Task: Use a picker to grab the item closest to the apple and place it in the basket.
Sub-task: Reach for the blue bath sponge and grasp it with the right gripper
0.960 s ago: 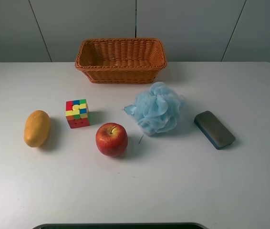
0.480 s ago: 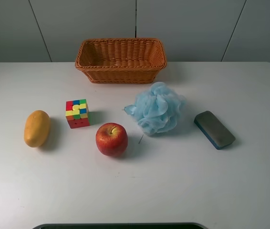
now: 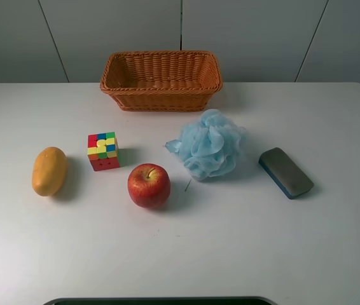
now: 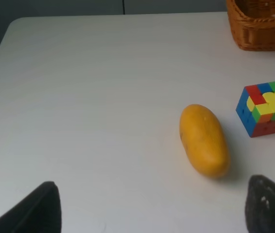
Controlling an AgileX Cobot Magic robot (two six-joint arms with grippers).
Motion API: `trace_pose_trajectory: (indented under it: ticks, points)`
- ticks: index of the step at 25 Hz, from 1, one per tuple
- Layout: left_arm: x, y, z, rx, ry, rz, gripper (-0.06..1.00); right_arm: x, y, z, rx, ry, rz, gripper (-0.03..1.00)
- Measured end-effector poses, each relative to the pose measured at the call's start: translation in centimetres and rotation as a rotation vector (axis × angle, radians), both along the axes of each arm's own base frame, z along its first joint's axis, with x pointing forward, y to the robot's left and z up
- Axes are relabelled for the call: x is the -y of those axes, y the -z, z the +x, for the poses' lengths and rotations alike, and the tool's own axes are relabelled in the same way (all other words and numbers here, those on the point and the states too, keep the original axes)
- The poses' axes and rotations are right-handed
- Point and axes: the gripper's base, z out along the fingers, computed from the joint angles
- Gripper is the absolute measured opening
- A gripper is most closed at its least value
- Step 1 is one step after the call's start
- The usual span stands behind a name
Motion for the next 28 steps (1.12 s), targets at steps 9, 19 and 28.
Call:
trace_pose_trajectory:
  ticks: [9,19,28]
  points:
    - [0.0,0.0,0.0,0.0,0.0,0.0,0.73,0.0,-0.1,0.0,0.0,0.002,0.015,0.7]
    - [0.0,0.0,0.0,0.0,0.0,0.0,0.73,-0.4,-5.5,-0.2,0.046,-0.048,0.006,0.7]
    - [0.0,0.0,0.0,0.0,0.0,0.0,0.73,-2.3,-8.7,7.5,-0.197,-0.302,0.027,0.7]
